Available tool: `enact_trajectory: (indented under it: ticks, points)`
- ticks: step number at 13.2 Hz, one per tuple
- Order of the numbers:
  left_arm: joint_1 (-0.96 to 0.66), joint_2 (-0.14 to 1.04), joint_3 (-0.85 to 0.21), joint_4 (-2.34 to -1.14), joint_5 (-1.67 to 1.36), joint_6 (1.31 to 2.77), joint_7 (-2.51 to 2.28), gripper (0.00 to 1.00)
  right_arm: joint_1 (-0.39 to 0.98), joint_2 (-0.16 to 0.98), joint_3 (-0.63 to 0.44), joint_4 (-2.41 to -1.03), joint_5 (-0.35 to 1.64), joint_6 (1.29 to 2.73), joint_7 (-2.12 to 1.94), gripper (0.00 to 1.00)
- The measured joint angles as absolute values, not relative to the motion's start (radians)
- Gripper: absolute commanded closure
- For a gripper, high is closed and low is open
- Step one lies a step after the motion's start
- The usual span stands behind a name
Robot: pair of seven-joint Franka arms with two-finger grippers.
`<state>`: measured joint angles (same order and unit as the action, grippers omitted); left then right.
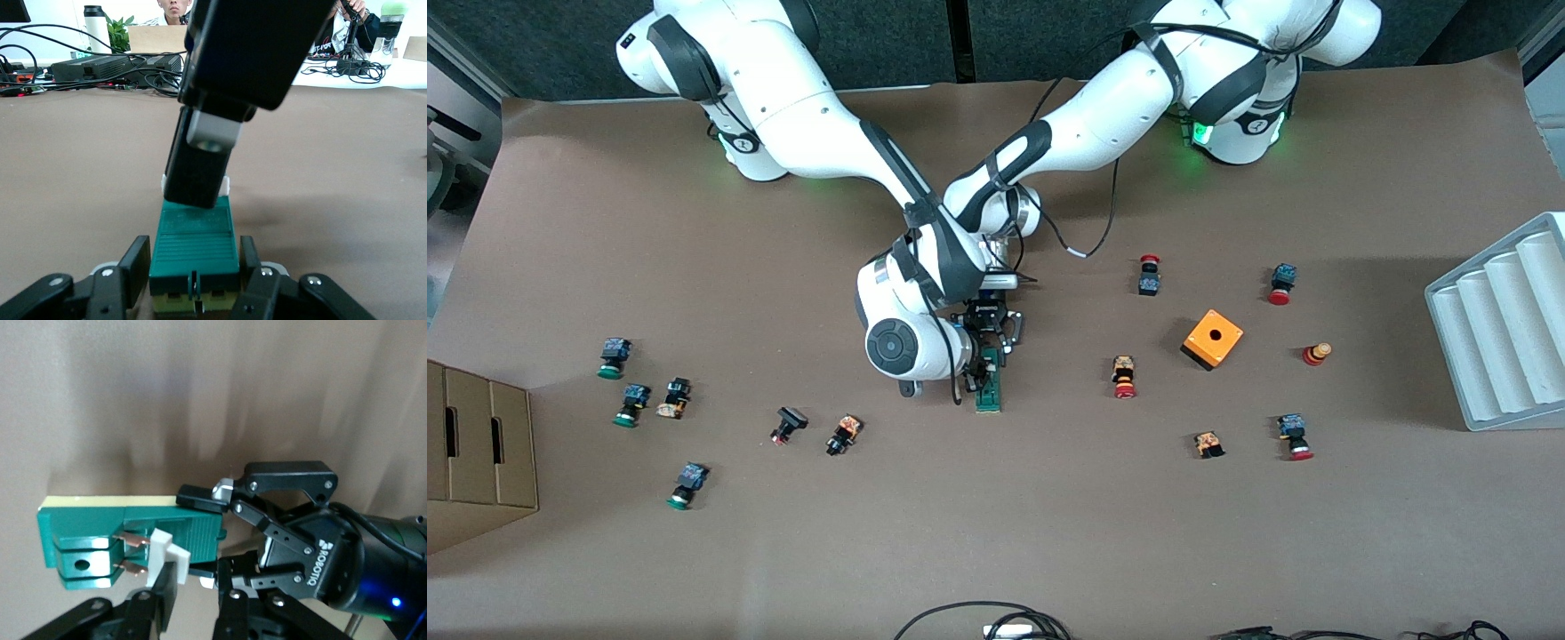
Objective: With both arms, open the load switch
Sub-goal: 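Press the white lever flat onto the switch body with the right gripper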
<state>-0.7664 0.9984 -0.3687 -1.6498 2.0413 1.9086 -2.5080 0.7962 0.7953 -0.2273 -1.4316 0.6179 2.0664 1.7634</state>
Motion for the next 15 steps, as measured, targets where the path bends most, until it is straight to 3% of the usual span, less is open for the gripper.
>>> enact_trajectory:
  ticks: [11, 13, 14, 15]
  points:
    - [-0.767, 0.998, -0.368, -1.649, 2.041, 1.909, -2.508, 0.38, 0.797, 0.796, -0.215, -1.449, 0.610, 2.099, 1.763, 0.66]
    - [-0.767, 0.998, -0.368, -1.649, 2.041, 1.909, -2.508, 0.38, 0.797, 0.796, -0.214, -1.449, 0.610, 2.103, 1.763, 0.61]
    - [-0.767, 0.998, -0.368, -1.649, 2.041, 1.909, -2.508, 0.38, 0.797, 0.795, -0.214, -1.449, 0.610, 2.103, 1.763, 0.46]
    - [-0.767, 0.998, -0.368, -1.648, 2.041, 1.909, -2.508, 0.38, 0.796, 0.792, -0.214, -1.449, 0.610, 2.103, 1.763, 0.44]
